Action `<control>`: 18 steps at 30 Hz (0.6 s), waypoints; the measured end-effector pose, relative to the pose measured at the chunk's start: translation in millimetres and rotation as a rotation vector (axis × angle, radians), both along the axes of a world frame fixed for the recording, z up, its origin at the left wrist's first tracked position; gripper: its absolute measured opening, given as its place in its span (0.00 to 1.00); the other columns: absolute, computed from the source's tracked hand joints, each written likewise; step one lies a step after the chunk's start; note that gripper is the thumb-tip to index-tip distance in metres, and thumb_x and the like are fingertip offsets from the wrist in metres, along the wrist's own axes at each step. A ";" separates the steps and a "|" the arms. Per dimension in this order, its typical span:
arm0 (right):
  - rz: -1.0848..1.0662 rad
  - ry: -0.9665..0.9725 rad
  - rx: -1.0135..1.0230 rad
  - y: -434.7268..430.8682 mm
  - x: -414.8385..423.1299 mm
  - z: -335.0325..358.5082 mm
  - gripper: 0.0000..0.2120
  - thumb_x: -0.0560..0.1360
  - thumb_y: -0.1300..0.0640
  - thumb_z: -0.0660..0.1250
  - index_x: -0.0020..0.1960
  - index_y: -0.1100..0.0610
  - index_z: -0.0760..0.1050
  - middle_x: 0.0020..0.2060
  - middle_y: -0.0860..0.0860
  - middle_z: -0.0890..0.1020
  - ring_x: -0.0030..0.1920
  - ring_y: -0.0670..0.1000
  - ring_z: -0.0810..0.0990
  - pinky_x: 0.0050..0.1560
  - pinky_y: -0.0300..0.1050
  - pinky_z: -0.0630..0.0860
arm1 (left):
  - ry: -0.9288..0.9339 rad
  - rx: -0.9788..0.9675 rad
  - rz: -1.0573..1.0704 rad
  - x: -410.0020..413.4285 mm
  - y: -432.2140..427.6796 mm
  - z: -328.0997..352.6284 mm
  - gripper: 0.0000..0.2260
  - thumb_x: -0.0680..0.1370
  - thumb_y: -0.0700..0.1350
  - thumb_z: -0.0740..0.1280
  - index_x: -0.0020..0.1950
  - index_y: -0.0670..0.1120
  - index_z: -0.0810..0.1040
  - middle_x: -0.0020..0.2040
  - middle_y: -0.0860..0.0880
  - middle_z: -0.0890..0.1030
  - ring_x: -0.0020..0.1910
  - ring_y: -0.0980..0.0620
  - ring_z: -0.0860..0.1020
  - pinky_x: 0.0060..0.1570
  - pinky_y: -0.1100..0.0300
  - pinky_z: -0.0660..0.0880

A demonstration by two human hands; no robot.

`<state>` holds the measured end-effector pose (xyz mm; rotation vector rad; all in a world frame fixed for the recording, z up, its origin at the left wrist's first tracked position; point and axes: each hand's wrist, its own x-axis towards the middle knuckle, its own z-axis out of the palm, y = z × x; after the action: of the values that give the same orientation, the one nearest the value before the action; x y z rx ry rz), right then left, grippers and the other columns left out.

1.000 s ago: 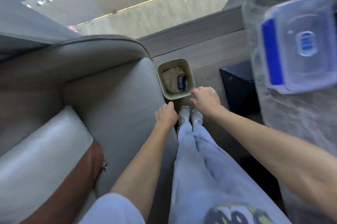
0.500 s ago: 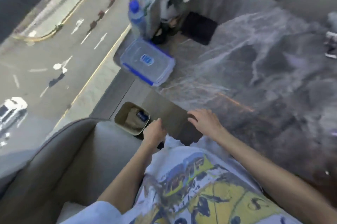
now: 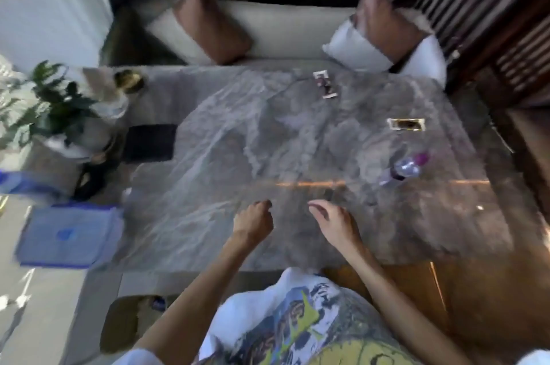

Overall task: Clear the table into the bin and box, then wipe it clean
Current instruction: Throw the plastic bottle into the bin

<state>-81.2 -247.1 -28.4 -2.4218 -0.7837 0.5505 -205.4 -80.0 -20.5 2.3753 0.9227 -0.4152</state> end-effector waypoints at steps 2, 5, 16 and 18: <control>-0.098 -0.046 0.049 -34.1 47.2 5.5 0.09 0.75 0.48 0.67 0.54 0.47 0.80 0.45 0.47 0.86 0.46 0.49 0.84 0.47 0.43 0.77 | -0.009 -0.015 -0.048 54.9 -30.5 6.6 0.17 0.77 0.45 0.58 0.65 0.54 0.73 0.65 0.45 0.78 0.61 0.40 0.77 0.57 0.51 0.74; -0.219 -0.076 0.109 -86.9 108.2 8.3 0.08 0.75 0.50 0.67 0.53 0.49 0.80 0.47 0.46 0.86 0.47 0.47 0.84 0.47 0.41 0.76 | -0.030 -0.020 -0.139 132.7 -73.3 12.9 0.16 0.77 0.45 0.58 0.64 0.53 0.74 0.64 0.43 0.78 0.60 0.39 0.78 0.58 0.50 0.74; -0.417 0.106 0.146 -220.6 214.0 -25.7 0.12 0.75 0.48 0.68 0.57 0.49 0.78 0.50 0.47 0.85 0.50 0.47 0.83 0.54 0.48 0.79 | -0.047 0.074 -0.319 290.0 -151.3 31.0 0.19 0.78 0.45 0.59 0.69 0.52 0.69 0.65 0.48 0.77 0.61 0.42 0.77 0.58 0.48 0.73; -0.400 0.153 0.151 -217.6 224.8 -37.4 0.15 0.74 0.48 0.69 0.59 0.50 0.77 0.52 0.48 0.84 0.51 0.48 0.83 0.55 0.49 0.78 | -0.057 0.068 -0.341 303.3 -152.9 32.6 0.20 0.78 0.46 0.61 0.70 0.53 0.66 0.65 0.47 0.76 0.61 0.42 0.77 0.58 0.45 0.75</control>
<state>143.6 -464.7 -65.7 -2.2792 -0.2541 0.4888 97.9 -232.8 12.0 2.5990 0.5121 -0.4477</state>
